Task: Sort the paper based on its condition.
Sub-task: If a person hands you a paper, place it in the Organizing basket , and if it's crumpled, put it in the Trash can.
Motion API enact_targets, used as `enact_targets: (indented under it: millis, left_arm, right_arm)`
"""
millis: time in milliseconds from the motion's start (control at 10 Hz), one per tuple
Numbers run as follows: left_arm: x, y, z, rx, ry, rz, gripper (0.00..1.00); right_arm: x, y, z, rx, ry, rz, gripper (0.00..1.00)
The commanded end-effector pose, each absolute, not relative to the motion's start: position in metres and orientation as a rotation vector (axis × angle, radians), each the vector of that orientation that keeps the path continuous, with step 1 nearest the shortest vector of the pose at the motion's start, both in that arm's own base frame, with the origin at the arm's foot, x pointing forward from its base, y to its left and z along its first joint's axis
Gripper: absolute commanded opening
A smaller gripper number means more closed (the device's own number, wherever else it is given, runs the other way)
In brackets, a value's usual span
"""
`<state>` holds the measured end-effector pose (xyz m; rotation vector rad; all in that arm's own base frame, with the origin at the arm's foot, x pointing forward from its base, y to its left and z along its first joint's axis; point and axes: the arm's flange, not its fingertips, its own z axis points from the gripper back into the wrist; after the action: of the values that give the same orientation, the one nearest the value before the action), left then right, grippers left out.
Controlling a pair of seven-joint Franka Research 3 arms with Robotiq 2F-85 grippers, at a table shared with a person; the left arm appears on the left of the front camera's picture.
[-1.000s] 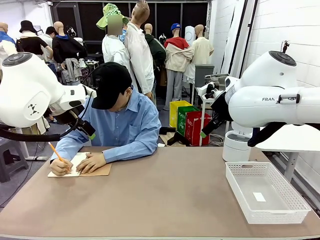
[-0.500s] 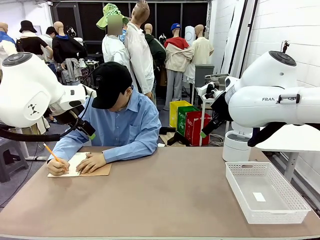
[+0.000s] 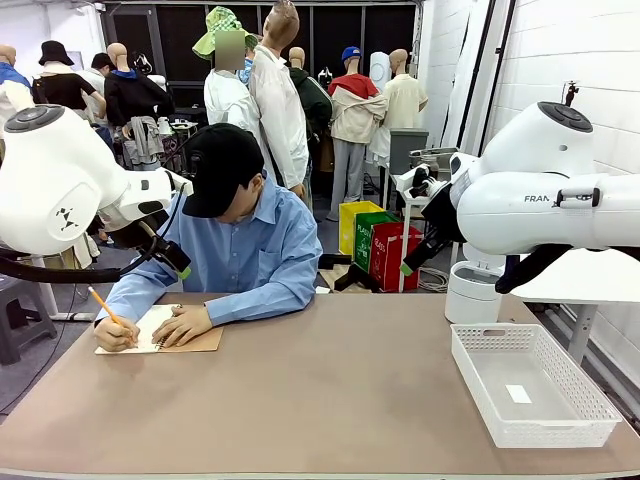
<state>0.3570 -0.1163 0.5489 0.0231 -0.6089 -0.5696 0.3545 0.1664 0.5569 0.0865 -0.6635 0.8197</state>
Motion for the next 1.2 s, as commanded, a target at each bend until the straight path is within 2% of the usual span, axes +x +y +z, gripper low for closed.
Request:
enact_targets:
  millis: [0,1100]
  left_arm:
    - [0.3570,-0.1159,0.5491,0.019,-0.609,-0.569,1.00]
    - [0.3570,-0.1159,0.5491,0.019,-0.609,-0.569,1.00]
  right_arm:
    - [0.3549,0.1664,0.5561,0.086,-0.662,0.820,1.00]
    - [0.3549,0.1664,0.5561,0.086,-0.662,0.820,1.00]
